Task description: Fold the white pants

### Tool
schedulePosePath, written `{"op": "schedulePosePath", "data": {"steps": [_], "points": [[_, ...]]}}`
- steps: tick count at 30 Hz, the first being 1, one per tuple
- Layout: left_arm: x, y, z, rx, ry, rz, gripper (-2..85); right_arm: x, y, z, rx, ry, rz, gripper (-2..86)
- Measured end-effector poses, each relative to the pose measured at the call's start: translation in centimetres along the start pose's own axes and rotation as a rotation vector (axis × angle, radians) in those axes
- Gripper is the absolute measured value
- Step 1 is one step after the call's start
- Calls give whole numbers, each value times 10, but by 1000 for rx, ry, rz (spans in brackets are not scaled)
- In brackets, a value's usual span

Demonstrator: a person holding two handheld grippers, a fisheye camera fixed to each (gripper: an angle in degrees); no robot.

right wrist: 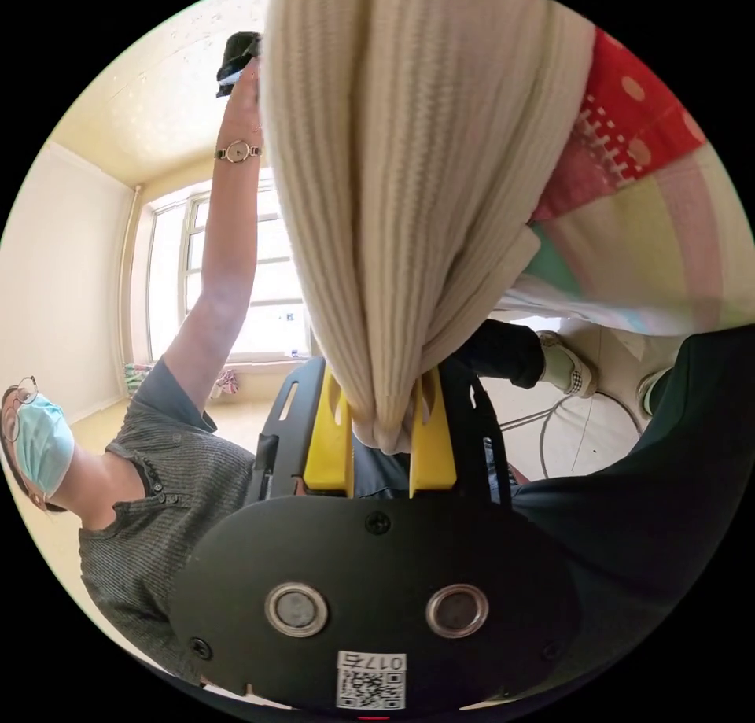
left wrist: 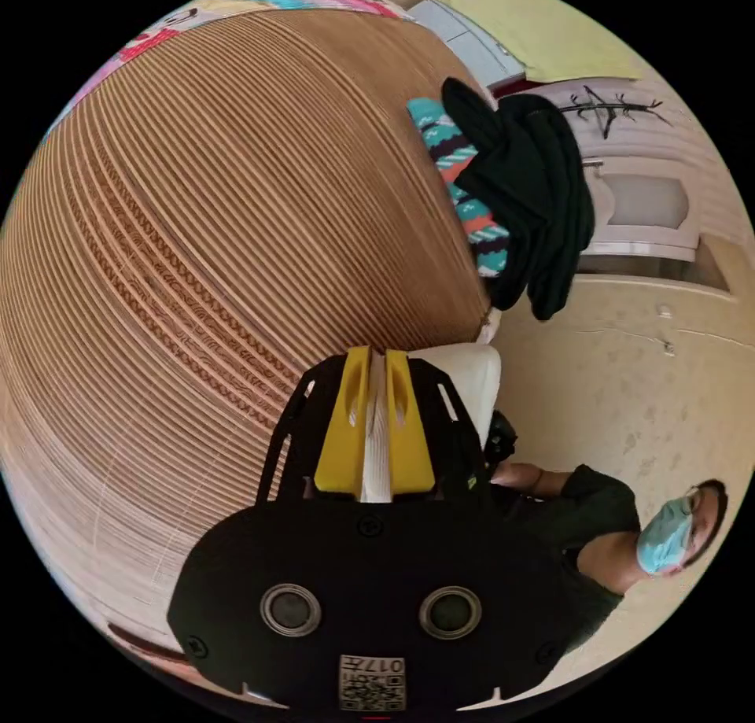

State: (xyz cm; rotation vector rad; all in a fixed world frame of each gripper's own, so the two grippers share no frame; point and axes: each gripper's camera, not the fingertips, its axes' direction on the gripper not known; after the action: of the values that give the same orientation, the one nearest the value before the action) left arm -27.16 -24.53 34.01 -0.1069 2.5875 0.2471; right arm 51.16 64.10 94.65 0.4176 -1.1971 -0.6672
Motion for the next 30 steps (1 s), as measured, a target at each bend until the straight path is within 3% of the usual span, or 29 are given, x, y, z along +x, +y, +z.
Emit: {"op": "schedulePosePath", "data": {"steps": [3,4,5,6,8,10,12,16,18,24,29,30], "points": [[-25,25,-50,199,446,26,6,5,3,2,34,-32,-26,128],[-35,31,-57,244,503,5,2,8,4,1,51,-49,-34,127],[-58,49,-70,378,620,-59,-4,9,4,1,64,-50,-40,127],[-90,79,-88,625,796,-126,-6,9,3,1,60,-39,-41,126],[-134,128,-102,909,947,-284,-7,14,2,9,41,5,-17,126],[-145,153,-115,840,721,-444,-5,22,4,12,63,-57,8,126],[-116,161,-136,707,432,-363,5,20,4,16,62,-26,6,126],[-58,177,-143,564,324,-123,197,20,5,26,56,-15,-2,125],[-20,189,-127,366,186,-72,250,24,7,31,58,-27,-7,125],[40,254,-106,224,292,-53,230,23,14,43,54,-66,-69,119],[71,289,-133,236,314,-48,204,19,27,45,53,-125,-129,111],[75,285,-130,161,347,-81,190,18,29,45,55,-137,-128,110]]}}
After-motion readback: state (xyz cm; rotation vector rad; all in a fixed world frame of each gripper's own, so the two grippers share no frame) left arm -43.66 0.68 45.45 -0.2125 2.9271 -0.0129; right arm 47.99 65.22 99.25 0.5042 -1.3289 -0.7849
